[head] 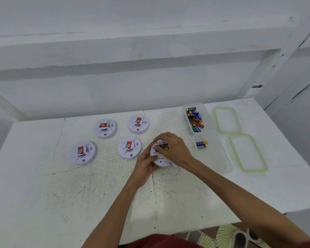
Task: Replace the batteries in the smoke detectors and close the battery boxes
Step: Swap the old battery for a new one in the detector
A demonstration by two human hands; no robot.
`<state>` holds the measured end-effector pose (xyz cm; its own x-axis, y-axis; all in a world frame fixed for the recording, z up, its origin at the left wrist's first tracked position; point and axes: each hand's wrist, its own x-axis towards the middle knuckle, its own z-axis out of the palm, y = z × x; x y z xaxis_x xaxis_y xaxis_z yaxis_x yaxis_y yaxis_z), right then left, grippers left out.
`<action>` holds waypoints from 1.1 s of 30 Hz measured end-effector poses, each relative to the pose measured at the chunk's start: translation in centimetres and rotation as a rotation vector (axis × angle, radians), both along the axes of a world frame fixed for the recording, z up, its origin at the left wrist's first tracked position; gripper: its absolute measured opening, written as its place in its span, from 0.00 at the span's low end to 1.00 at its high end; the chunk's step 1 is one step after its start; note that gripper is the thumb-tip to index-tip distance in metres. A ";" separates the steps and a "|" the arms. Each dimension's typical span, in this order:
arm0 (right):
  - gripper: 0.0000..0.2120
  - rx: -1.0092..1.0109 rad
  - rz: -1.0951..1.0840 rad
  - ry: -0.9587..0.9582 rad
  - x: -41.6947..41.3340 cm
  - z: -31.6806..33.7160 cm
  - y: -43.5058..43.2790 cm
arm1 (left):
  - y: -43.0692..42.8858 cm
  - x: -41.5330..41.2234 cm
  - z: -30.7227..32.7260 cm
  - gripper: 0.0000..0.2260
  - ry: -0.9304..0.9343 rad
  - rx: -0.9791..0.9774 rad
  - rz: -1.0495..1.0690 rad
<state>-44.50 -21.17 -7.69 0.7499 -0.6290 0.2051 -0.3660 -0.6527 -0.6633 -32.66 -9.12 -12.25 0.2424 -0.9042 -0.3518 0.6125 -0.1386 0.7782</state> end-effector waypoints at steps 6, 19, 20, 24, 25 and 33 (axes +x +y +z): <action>0.28 0.263 -0.266 0.061 0.3 0.1 0.7 | 0.1 -0.1 0.3 0.26 0.028 -0.008 -0.006; 0.15 0.429 -0.328 -0.023 0.4 0.0 1.3 | 0.1 -0.2 0.4 0.26 0.018 -0.001 0.007; 0.14 0.434 -0.325 -0.026 0.3 -0.1 1.3 | 0.1 -0.2 0.4 0.26 0.018 -0.002 0.009; 0.12 0.489 -0.317 -0.026 0.2 -0.2 0.9 | 0.1 -0.2 0.3 0.27 0.024 0.002 0.022; 0.11 0.502 -0.308 -0.023 0.1 -0.1 0.8 | 0.1 -0.2 0.3 0.28 0.024 0.004 0.026; 0.14 0.411 -0.443 0.017 -1.6 0.0 0.2 | 0.0 -0.3 0.5 0.29 0.051 0.009 0.058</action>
<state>-46.11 -20.94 -7.72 0.3992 -0.9076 -0.1303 -0.5574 -0.1273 -0.8205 -32.98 -9.11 -11.72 0.2762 -0.8860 -0.3726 0.6584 -0.1081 0.7449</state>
